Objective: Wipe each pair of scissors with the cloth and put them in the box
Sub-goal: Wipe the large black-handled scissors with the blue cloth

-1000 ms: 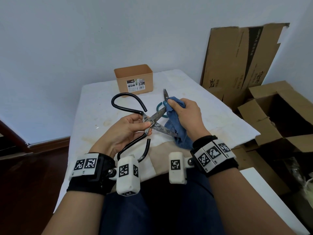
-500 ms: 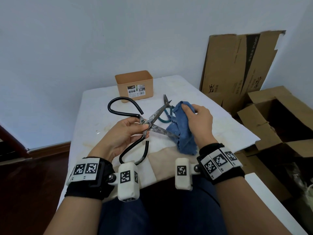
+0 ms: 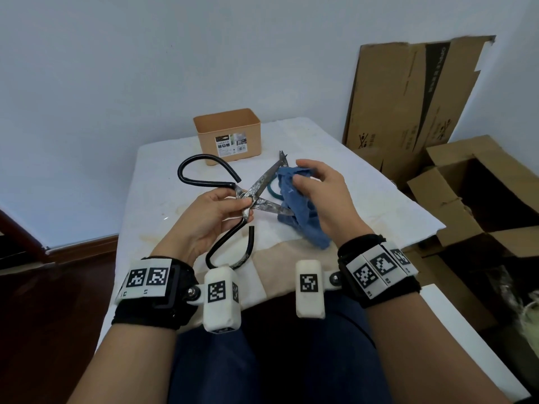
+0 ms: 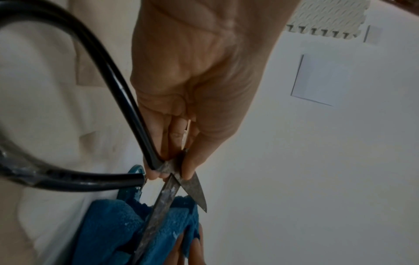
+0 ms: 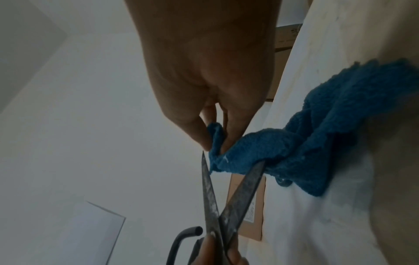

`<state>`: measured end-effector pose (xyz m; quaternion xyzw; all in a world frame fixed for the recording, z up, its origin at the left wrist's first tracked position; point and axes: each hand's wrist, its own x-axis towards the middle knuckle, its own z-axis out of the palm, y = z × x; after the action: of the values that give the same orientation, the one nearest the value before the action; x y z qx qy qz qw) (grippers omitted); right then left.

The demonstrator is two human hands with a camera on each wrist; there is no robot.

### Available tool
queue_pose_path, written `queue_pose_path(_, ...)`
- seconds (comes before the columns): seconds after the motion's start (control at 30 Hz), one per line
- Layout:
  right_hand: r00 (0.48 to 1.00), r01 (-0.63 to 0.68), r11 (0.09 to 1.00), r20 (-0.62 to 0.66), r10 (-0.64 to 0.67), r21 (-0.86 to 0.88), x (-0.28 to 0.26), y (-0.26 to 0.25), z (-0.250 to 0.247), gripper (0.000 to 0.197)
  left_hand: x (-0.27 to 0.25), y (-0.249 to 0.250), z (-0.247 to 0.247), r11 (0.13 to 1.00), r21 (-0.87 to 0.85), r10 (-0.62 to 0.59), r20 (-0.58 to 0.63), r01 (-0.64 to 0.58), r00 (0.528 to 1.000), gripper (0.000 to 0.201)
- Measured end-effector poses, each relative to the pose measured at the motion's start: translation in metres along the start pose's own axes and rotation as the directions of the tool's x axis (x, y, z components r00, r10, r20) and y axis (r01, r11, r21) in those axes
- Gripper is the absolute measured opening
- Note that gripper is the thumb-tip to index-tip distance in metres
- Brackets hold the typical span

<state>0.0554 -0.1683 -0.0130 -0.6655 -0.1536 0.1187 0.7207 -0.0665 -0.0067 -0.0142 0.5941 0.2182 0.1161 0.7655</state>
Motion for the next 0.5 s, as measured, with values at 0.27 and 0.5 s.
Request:
queue_pose_path(0.27, 0.997, -0.049, 0.992, 0.068, 0.041, 0.115, -0.0014, 0.0061, 0.0093, 0.013, 0.0017, -0.0013, 0.002, 0.999, 0.034, 0.004, -0.007, -0.004, 1.0, 0.012)
queue_pose_path(0.5, 0.99, -0.108, 0.98, 0.104, 0.091, 0.169, 0.0023, 0.0086, 0.0105, 0.032, 0.004, -0.0013, 0.0017, 0.999, 0.042, 0.011, -0.002, -0.011, 1.0, 0.014)
